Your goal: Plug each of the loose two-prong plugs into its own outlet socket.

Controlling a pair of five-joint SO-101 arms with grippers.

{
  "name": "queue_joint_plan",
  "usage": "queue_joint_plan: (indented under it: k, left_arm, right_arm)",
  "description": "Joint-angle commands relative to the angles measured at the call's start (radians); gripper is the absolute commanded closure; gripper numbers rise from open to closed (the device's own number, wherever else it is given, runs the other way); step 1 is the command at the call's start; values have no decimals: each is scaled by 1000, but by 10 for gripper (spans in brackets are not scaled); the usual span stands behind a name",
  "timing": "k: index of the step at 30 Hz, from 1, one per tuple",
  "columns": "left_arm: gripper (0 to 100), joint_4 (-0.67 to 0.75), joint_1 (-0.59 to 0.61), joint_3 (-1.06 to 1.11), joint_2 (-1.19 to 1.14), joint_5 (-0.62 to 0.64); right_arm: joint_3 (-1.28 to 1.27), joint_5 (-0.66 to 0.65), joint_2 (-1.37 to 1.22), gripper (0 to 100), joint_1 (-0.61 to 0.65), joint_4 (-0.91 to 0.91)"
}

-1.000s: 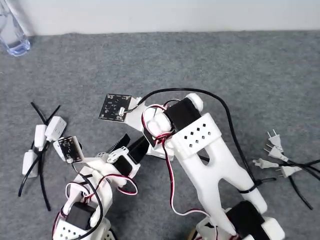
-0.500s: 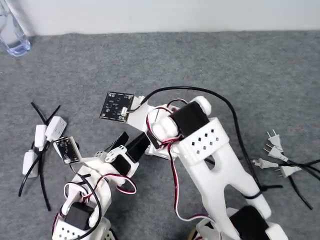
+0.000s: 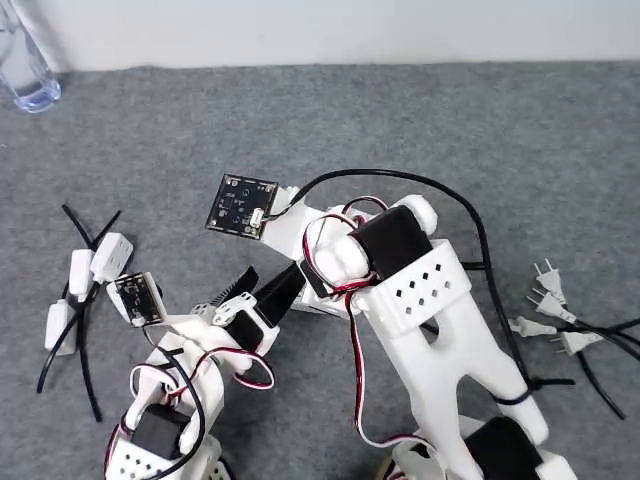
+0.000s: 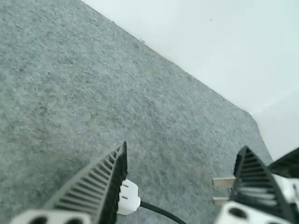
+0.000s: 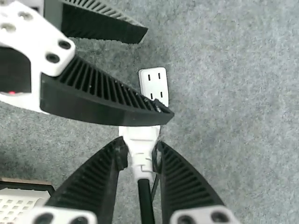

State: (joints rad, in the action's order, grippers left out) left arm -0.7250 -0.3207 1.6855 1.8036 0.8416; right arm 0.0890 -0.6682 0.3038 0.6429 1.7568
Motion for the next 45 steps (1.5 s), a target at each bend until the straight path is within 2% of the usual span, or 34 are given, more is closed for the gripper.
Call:
queue_joint_plan:
  k: [1,10,29,40,45]
  left_arm:
    - [652,-8,-12,-4,11,-17]
    - [653,-8,-12,-4,11,-17]
    - [652,-8,-11,-4,11,-18]
    - [652,0,41,-4,12,-18]
    - [652,-2,41,-4,12,-18]
  right_arm:
    - [78,11,42,991,-15,36]
    - [143,44,42,991,-15,30]
    - [126,14,-62,991,-16,36]
    - [23,-54,-56,991,-154,-4]
    - [-60,-66,-53,991,-162,-53]
